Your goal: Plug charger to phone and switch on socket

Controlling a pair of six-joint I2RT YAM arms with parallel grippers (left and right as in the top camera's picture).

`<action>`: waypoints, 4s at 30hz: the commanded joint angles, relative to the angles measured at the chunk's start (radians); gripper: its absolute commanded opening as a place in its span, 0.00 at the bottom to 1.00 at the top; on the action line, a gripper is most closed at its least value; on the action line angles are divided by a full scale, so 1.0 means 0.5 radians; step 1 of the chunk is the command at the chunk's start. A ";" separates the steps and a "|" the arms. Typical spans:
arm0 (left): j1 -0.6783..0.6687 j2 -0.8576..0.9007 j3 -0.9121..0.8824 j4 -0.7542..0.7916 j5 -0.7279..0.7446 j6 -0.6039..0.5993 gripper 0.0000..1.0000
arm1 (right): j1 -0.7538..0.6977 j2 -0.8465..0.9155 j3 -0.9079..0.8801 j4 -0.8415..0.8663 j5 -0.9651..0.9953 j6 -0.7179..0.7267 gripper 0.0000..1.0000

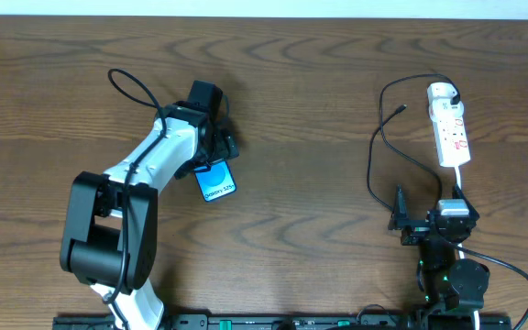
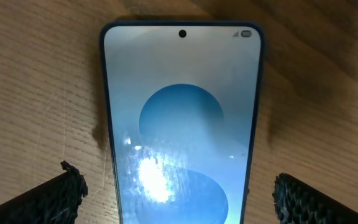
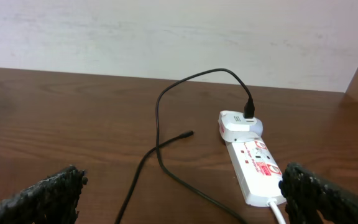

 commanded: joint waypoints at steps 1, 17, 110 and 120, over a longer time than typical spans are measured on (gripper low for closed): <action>0.003 0.069 0.007 0.021 -0.050 -0.057 0.98 | -0.007 -0.012 -0.005 -0.008 0.016 -0.008 0.99; -0.005 0.205 0.007 0.033 0.037 -0.063 0.84 | -0.007 -0.012 -0.005 -0.008 0.016 -0.008 0.99; -0.018 0.006 0.140 0.335 2.459 -0.857 0.70 | -0.007 -0.012 -0.005 -0.007 0.016 -0.008 0.99; -0.018 0.006 0.140 0.350 2.461 -0.858 0.70 | -0.007 -0.012 -0.005 0.029 -0.336 0.137 0.99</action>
